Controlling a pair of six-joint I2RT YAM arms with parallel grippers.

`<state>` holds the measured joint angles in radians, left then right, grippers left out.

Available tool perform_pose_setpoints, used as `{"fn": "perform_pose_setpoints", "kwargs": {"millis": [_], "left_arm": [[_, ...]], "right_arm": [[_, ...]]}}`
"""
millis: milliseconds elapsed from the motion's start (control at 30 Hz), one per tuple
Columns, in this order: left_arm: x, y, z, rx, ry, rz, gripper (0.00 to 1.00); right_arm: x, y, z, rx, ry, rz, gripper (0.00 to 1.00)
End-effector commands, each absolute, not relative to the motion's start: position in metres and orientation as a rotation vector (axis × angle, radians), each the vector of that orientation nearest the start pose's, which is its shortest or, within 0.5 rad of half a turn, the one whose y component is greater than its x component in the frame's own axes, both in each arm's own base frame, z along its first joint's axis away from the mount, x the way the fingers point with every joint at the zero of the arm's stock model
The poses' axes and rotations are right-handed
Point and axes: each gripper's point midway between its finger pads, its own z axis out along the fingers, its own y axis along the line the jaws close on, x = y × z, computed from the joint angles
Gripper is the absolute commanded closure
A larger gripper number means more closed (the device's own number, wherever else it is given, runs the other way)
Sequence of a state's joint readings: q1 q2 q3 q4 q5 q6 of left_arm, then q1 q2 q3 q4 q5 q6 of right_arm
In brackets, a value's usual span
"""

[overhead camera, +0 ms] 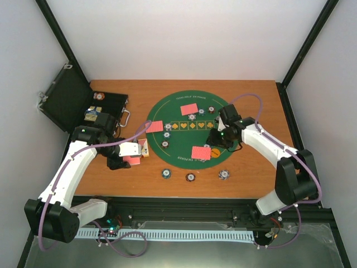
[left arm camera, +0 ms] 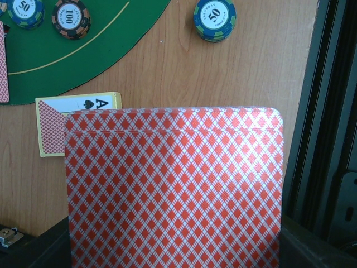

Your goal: Distribute texas hold em gaming equipment

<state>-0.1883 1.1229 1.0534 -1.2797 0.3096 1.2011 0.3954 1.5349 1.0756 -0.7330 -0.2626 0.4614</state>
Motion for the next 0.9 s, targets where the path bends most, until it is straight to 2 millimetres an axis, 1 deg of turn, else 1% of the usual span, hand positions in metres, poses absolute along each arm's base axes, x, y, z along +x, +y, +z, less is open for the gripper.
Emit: {"fn": "perform_pose_setpoints", "kwargs": {"millis": [0, 67, 133, 167, 233, 333, 433, 500, 567, 733, 867], "left_arm": [[0.195, -0.095, 0.172, 1.82, 2.068, -0.24, 0.99], [0.195, -0.096, 0.173, 1.816, 2.069, -0.245, 0.99], [0.195, -0.097, 0.174, 1.809, 2.069, -0.253, 0.99], [0.194, -0.098, 0.176, 1.803, 2.067, -0.26, 0.99], [0.193, -0.1, 0.18, 1.79, 2.064, -0.28, 0.99], [0.193, -0.101, 0.183, 1.787, 2.063, -0.288, 0.99], [0.192, -0.1, 0.183, 1.791, 2.066, -0.28, 0.99], [0.192, -0.099, 0.182, 1.793, 2.069, -0.275, 0.99], [0.192, -0.099, 0.183, 1.793, 2.066, -0.27, 0.99], [0.193, -0.1, 0.184, 1.787, 2.065, -0.28, 0.99], [0.192, -0.1, 0.184, 1.789, 2.069, -0.282, 0.99]], "right_arm": [[0.29, 0.233, 0.15, -0.072, 2.696, 0.974, 0.5], [0.278, 0.268, 0.178, -0.133, 2.599, 1.174, 0.4], [0.263, 0.305, 0.2, -0.216, 2.532, 1.324, 0.3], [0.259, 0.322, 0.209, -0.251, 2.501, 1.375, 0.27], [0.246, 0.351, 0.217, -0.293, 2.475, 1.48, 0.24], [0.233, 0.38, 0.218, -0.334, 2.448, 1.594, 0.24], [0.217, 0.405, 0.216, -0.391, 2.426, 1.681, 0.23], [0.209, 0.417, 0.218, -0.411, 2.398, 1.758, 0.24], [0.203, 0.426, 0.22, -0.424, 2.371, 1.813, 0.23], [0.192, 0.448, 0.215, -0.45, 2.365, 1.892, 0.23], [0.185, 0.464, 0.21, -0.475, 2.376, 1.917, 0.24]]}}
